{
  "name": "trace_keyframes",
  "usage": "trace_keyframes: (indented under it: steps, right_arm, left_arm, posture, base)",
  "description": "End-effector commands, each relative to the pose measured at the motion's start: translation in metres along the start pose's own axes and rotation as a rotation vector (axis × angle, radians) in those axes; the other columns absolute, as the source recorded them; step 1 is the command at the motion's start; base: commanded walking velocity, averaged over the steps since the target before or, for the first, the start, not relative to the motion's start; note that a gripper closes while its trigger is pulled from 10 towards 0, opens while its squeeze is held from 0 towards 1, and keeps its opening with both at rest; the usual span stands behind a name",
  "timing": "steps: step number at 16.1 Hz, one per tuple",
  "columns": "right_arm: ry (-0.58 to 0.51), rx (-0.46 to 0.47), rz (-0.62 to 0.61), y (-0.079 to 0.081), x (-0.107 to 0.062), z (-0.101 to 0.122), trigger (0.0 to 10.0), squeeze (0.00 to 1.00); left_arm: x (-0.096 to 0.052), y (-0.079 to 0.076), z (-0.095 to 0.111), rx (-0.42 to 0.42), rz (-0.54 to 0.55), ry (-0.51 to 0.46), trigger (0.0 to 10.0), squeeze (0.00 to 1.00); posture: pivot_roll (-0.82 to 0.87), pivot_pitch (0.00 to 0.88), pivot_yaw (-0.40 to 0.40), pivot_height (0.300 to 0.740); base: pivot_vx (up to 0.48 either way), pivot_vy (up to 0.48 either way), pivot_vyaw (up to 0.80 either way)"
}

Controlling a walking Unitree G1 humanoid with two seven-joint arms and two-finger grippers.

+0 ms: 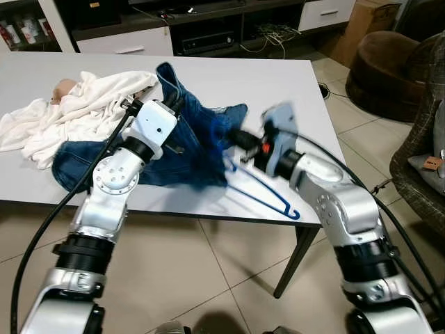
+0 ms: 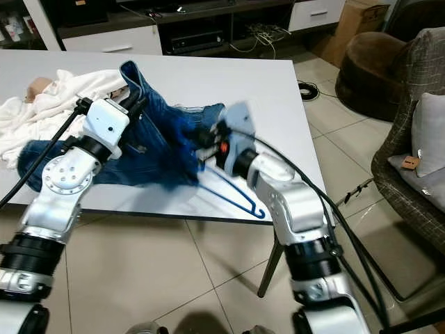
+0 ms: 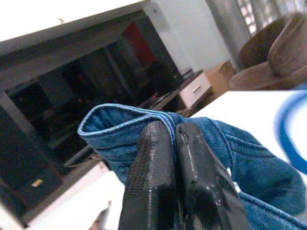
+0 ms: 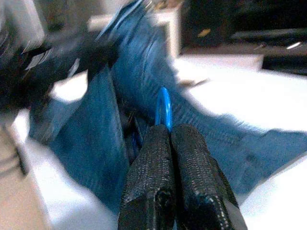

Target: Hang hanger

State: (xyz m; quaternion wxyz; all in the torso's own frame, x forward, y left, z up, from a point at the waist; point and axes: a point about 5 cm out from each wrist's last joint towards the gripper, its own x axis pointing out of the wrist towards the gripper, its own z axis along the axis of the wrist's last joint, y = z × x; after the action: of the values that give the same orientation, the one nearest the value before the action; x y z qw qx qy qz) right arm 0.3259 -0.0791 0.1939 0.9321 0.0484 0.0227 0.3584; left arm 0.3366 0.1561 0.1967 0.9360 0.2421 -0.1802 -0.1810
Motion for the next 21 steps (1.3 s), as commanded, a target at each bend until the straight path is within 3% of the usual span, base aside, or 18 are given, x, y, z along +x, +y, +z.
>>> trace_keyframes:
  steps: [1, 4, 7, 9, 11, 12, 13, 15, 16, 17, 21]
  right_arm:
    - [-0.101, 0.037, -0.107, -0.01, 0.002, 0.015, 10.0, 0.0]
    - [-0.217, 0.095, -0.158, -0.007, 0.008, 0.024, 10.0, 0.0]
    - [-0.259, 0.131, -0.047, 0.006, 0.016, 0.026, 10.0, 0.0]
    - [-0.316, 0.148, 0.0, 0.013, 0.019, 0.029, 10.0, 0.0]
    - [-0.342, 0.159, -0.003, 0.014, 0.021, 0.029, 10.0, 0.0]
    - [-0.352, 0.161, 0.003, 0.016, 0.025, 0.029, 10.0, 0.0]
    - [-0.355, 0.154, 0.02, 0.019, 0.027, 0.029, 10.0, 0.0]
    - [-0.385, 0.144, 0.05, 0.021, 0.027, 0.031, 10.0, 0.0]
    - [-0.385, 0.144, 0.05, 0.021, 0.027, 0.031, 10.0, 0.0]
    - [-0.423, 0.156, 0.018, 0.011, 0.021, 0.035, 10.0, 0.0]
    - [-0.474, 0.194, -0.027, 0.005, 0.019, 0.036, 10.0, 0.0]
  left_arm:
    - [0.0, 0.002, 0.007, -0.05, 0.001, -0.025, 10.0, 0.0]
    - [-0.004, 0.003, 0.012, -0.103, -0.036, -0.013, 10.0, 0.0]
    - [-0.003, 0.019, 0.019, -0.1, -0.012, -0.021, 10.0, 0.0]
    - [-0.005, 0.022, 0.037, -0.032, -0.11, -0.086, 10.0, 0.0]
    - [-0.008, 0.016, 0.05, -0.017, -0.2, -0.134, 10.0, 0.0]
    - [-0.013, 0.01, 0.063, 0.069, -0.311, -0.182, 10.0, 0.0]
    - [-0.016, 0.009, 0.065, 0.213, -0.379, -0.177, 10.0, 0.0]
    - [-0.021, 0.023, 0.056, 0.45, -0.397, -0.128, 10.0, 0.0]
    - [-0.021, 0.023, 0.056, 0.45, -0.397, -0.128, 10.0, 0.0]
    - [-0.026, 0.046, 0.057, 0.577, -0.364, -0.086, 10.0, 0.0]
    - [-0.036, 0.084, 0.061, 0.802, -0.31, -0.058, 10.0, 0.0]
  posture:
    - [-0.08, 0.006, 0.048, 0.74]
    - [-0.08, 0.009, 0.052, 0.74]
    - [-0.07, 0.009, 0.045, 0.74]
    - [-0.07, 0.01, 0.036, 0.74]
    - [-0.06, 0.012, 0.03, 0.74]
    - [-0.06, 0.012, 0.028, 0.74]
    - [-0.06, 0.013, 0.025, 0.74]
    - [-0.05, 0.016, 0.024, 0.74]
    - [-0.05, 0.016, 0.024, 0.74]
    - [-0.05, 0.016, 0.024, 0.74]
    - [-0.05, 0.015, 0.027, 0.74]
  base:
    - [0.0, 0.0, 0.0]
    - [0.0, 0.0, 0.0]
    - [0.0, 0.0, 0.0]
    - [0.0, 0.0, 0.0]
    - [0.0, 0.0, 0.0]
    - [0.0, 0.0, 0.0]
    - [0.0, 0.0, 0.0]
    - [0.0, 0.0, 0.0]
    - [0.0, 0.0, 0.0]
    - [0.0, 0.0, 0.0]
    - [0.0, 0.0, 0.0]
